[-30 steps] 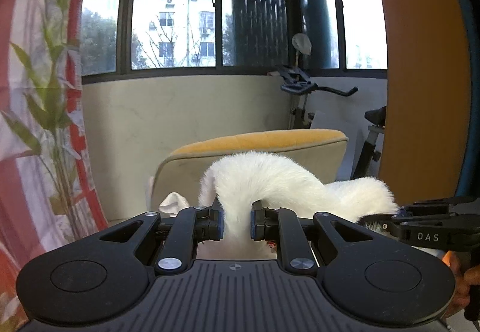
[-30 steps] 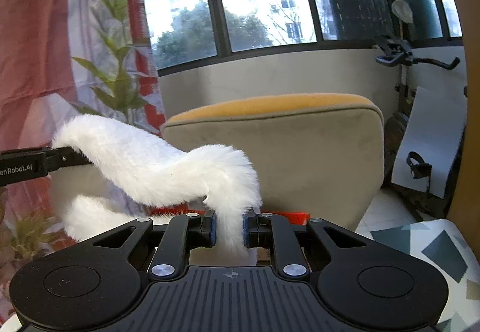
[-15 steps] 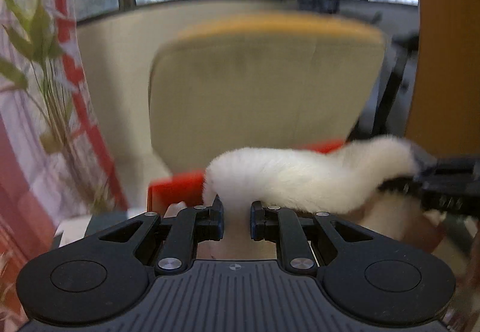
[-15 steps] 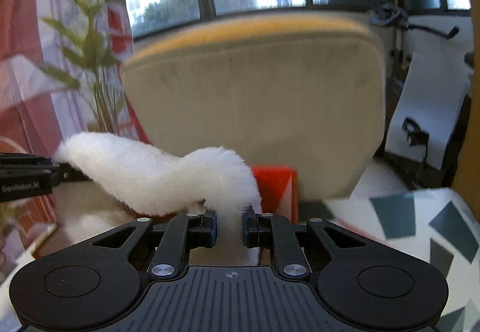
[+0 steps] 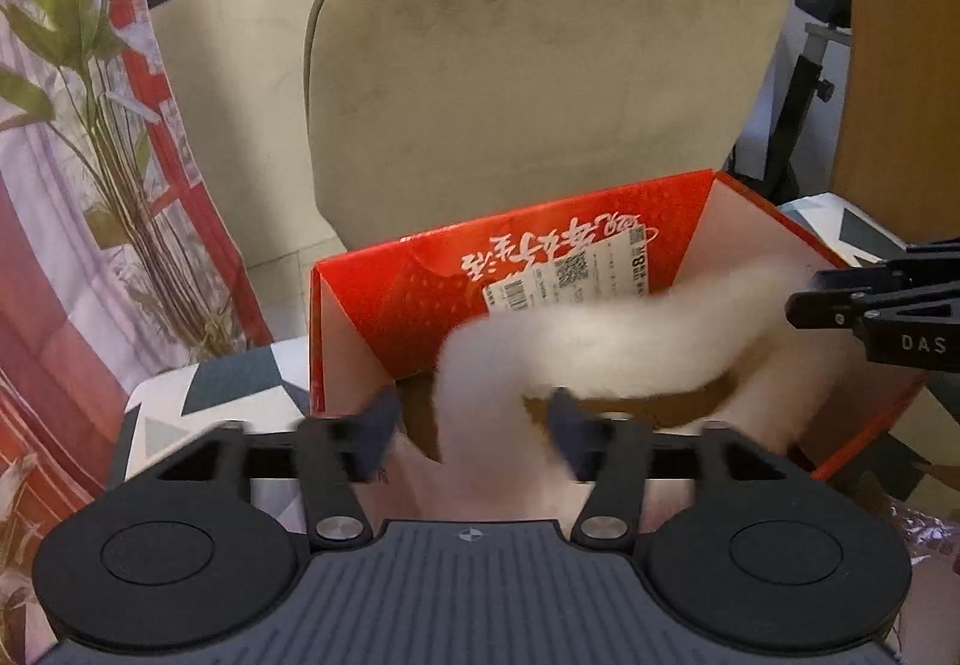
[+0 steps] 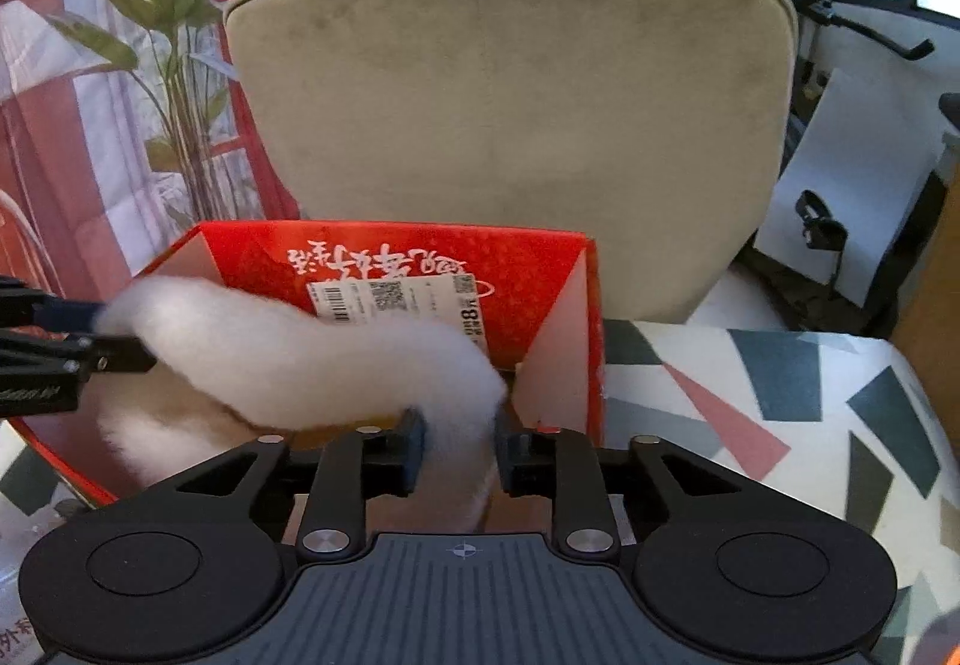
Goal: Organize soft objects
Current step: 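Open both grippers to drop the white plush into the red box, then lower both tools to the black fabric item beside the plastic bags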
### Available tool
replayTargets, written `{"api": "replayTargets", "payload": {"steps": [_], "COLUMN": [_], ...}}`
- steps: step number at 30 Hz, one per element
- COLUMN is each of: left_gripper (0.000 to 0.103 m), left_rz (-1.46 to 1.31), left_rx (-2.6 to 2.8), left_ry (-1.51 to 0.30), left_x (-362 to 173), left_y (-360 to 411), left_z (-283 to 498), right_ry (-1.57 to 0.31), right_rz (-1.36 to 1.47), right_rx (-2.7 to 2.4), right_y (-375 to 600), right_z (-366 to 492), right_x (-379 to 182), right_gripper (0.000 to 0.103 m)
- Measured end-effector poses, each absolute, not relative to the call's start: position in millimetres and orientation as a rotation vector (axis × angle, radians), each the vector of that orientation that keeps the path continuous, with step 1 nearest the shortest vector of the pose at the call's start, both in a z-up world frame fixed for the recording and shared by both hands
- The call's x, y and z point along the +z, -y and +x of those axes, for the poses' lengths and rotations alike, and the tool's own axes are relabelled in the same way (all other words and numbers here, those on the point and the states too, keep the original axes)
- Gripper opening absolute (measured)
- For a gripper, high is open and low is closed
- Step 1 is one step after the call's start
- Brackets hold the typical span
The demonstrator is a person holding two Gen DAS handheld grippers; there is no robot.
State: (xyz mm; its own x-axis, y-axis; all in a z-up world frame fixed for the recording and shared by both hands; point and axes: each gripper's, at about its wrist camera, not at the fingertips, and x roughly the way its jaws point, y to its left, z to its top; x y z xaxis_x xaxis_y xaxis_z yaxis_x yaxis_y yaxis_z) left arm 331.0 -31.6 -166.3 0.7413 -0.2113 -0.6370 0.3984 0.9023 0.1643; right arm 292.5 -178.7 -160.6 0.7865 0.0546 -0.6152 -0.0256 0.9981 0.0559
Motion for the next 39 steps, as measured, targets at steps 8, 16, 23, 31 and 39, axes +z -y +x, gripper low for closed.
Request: {"api": "replayTargets", "payload": {"steps": [8, 16, 23, 31, 39], "left_gripper": [0.084, 0.103, 0.103, 0.103, 0.103], "left_rz": [0.217, 0.120, 0.068, 0.033, 0.003], "left_rx": [-0.355, -0.379, -0.329, -0.291, -0.290], "left_ry": [-0.620, -0.551, -0.499, -0.464, -0.479], "left_x": [-148.6, -132.4, -122.2, -124.1, -142.6], "left_y": [25.5, 9.2, -2.6, -18.3, -33.7], "left_z": [306.7, 261.5, 223.7, 163.8, 106.7], "right_ry": [-0.607, -0.524, -0.476, -0.340, -0.251], "right_rz": [0.094, 0.114, 0.130, 0.119, 0.203], "right_rx": [0.045, 0.063, 0.052, 0.037, 0.035], "right_y": [186.9, 183.5, 175.4, 165.0, 164.0], "right_z": [273.6, 233.0, 199.3, 131.7, 62.1], "right_x": [-147.5, -131.6, -118.3, -106.3, -118.6], "right_gripper": [0.066, 0.103, 0.103, 0.103, 0.103]}}
